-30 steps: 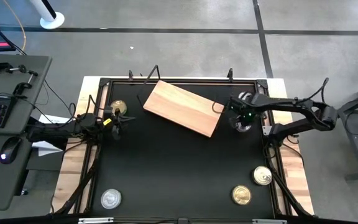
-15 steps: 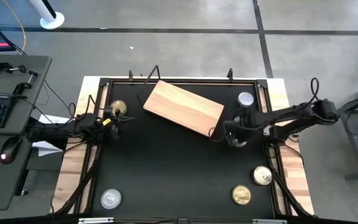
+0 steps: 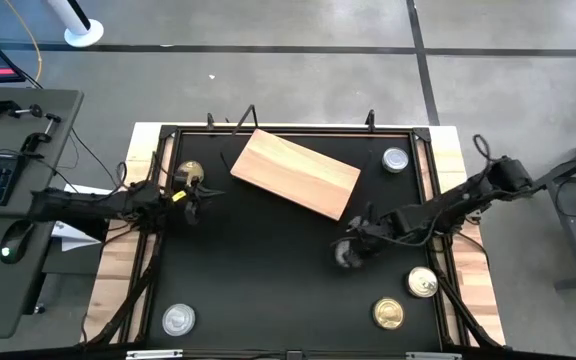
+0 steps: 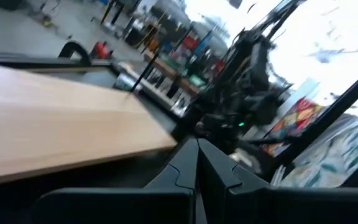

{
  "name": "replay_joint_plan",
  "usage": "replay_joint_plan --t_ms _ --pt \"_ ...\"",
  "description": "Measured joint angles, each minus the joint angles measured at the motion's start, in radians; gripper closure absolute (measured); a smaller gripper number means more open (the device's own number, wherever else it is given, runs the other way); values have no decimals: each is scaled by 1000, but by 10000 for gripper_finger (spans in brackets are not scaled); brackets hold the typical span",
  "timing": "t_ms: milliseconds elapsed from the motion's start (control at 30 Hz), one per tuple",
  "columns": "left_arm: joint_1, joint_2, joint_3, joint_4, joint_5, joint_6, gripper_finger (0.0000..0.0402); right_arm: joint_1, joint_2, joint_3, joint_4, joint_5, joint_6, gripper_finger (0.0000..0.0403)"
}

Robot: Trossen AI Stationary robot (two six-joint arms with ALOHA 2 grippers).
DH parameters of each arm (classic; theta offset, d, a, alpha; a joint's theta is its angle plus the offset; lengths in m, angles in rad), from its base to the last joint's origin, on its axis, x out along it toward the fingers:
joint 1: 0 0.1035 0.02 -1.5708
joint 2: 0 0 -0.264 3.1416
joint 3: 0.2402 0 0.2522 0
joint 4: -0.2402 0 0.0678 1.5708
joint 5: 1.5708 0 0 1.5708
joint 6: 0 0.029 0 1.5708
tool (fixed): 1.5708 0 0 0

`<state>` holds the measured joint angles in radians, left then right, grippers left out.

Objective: Stack canned seafood by type on shelf
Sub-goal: Put the red tuna can on the shelf

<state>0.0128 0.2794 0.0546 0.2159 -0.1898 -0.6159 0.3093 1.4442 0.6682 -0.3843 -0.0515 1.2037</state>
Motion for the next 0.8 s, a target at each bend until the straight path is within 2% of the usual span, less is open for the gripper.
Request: replay_joint_plan --t_ms 267,333,467,567,667,800 --pt "-11 432 190 83 92 160 401 -78 180 3 521 84 -284 403" --pt "-26 555 255 83 101 210 402 -104 214 32 568 84 -382 403" --pt "-57 779 386 80 107 290 402 -141 238 140 568 66 -607 403" --pt "-62 894 468 81 132 312 401 -141 213 207 521 20 -691 403" --pt "-62 963 519 76 182 306 401 -122 190 239 429 -4 -737 403" --pt "-71 1017 537 82 184 284 401 -91 120 239 299 48 -802 403"
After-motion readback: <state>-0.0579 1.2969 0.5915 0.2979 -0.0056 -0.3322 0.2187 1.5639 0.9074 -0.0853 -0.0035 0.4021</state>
